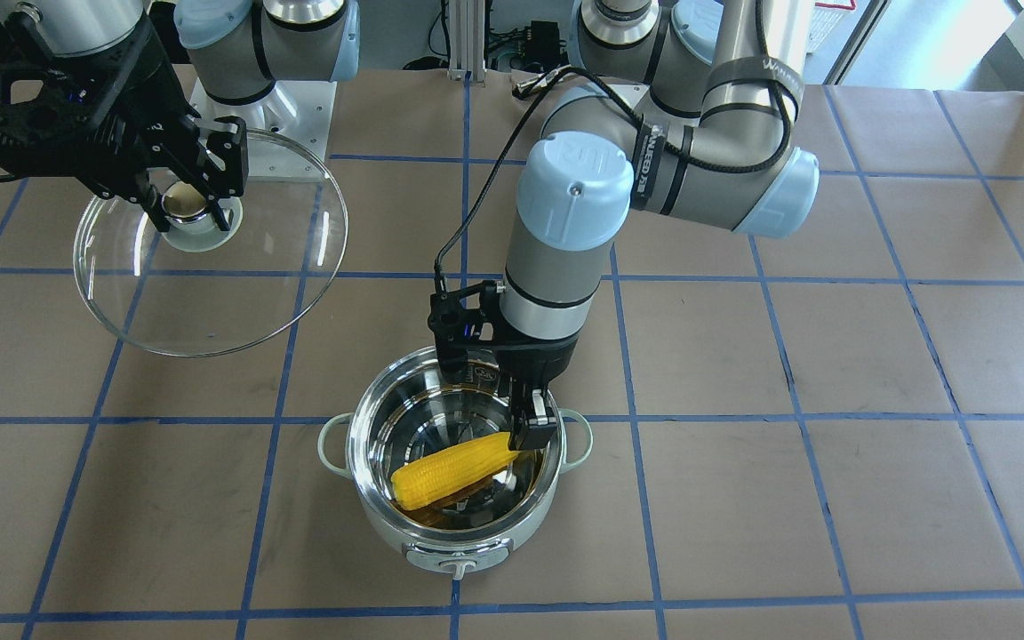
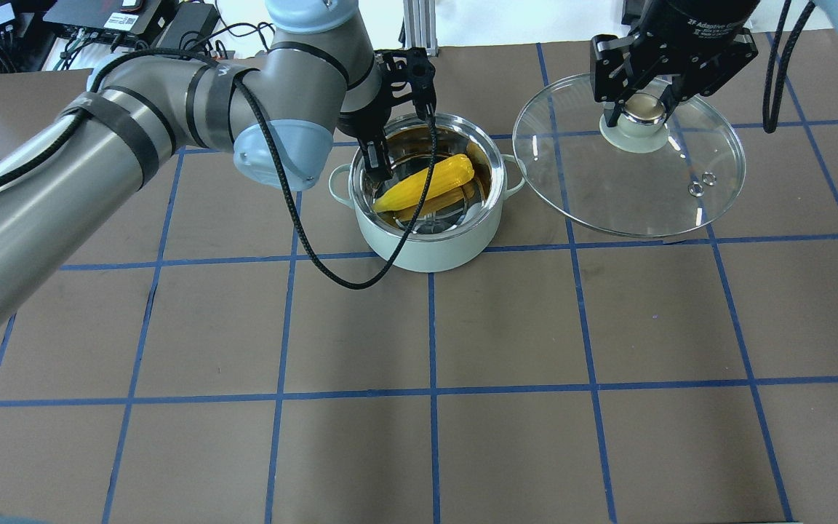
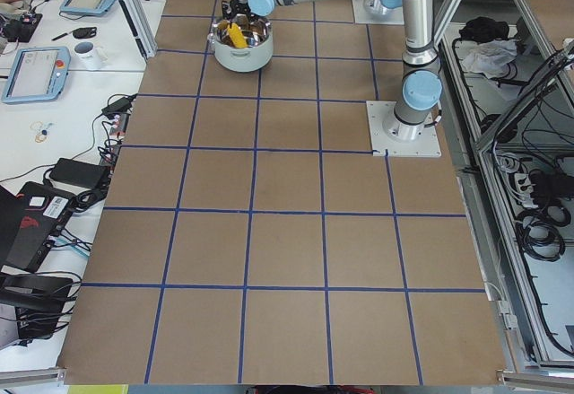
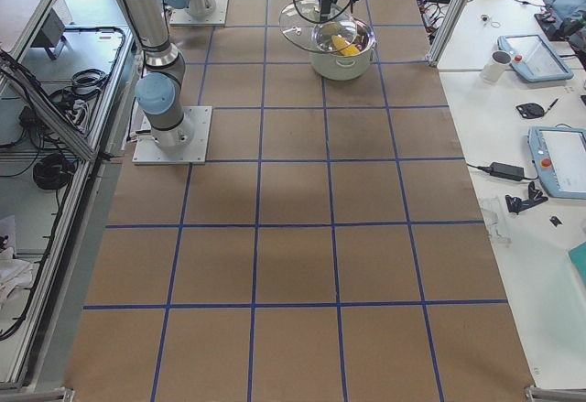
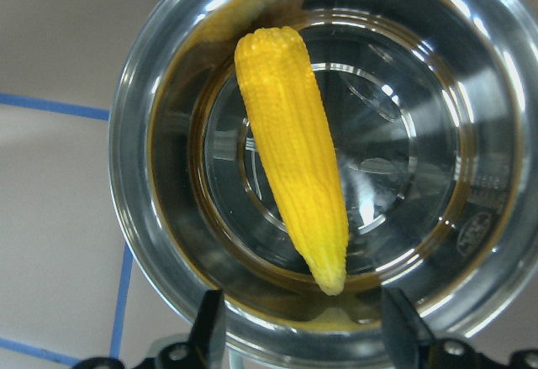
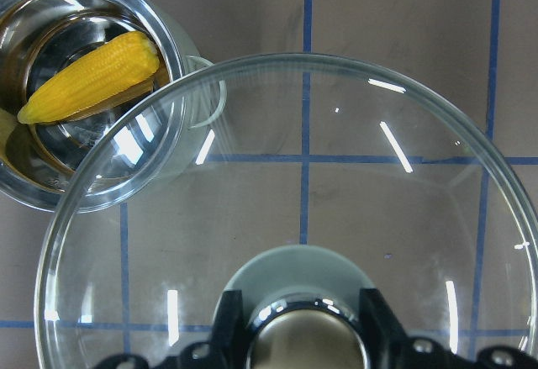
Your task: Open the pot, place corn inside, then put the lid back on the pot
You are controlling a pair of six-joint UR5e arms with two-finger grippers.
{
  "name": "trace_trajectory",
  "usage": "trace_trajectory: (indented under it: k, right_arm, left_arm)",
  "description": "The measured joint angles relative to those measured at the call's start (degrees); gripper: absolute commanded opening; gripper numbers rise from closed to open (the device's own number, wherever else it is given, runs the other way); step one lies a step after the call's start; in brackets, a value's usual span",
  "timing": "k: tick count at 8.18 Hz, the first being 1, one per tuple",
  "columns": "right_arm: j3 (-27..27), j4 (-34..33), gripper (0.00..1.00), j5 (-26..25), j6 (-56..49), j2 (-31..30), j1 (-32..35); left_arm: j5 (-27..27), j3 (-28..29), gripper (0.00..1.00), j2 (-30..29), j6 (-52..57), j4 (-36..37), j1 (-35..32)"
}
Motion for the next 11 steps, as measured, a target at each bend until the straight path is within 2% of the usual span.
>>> trace_trajectory:
  k: [2,3,4,5,9,11]
  right_arm:
    - [0.0,0.0,0.32,0.0,0.0,0.0,0.0]
    - [0.0,0.0,0.32,0.0,0.0,0.0,0.0]
    - [0.0,0.0,0.32,0.0,0.0,0.0,0.0]
    - [0.0,0.0,0.32,0.0,0.1,0.0,0.1]
    - [0.1,-0.2,0.32,0.3,0.8,0.0,0.1]
    - [0.2,-0.2,0.32,0.3,0.8,0.0,0.2]
  left_arm:
    - [-0.4,0.1,0.70,5.1,-6.0,-7.7,1.6]
    - [-0.8,0.1,0.75,7.7,-10.2,-11.3,3.5]
    - [-1.3,0.1,0.93,9.9,-15.6,-14.6,5.7]
    - [-2.1,0.1,1.00,11.7,-21.6,-17.8,7.9]
    - [0.7,0.0,1.00,17.8,-46.1,-23.2,18.1]
    - [3.3,-0.3,1.00,19.2,-50.8,-23.5,19.8]
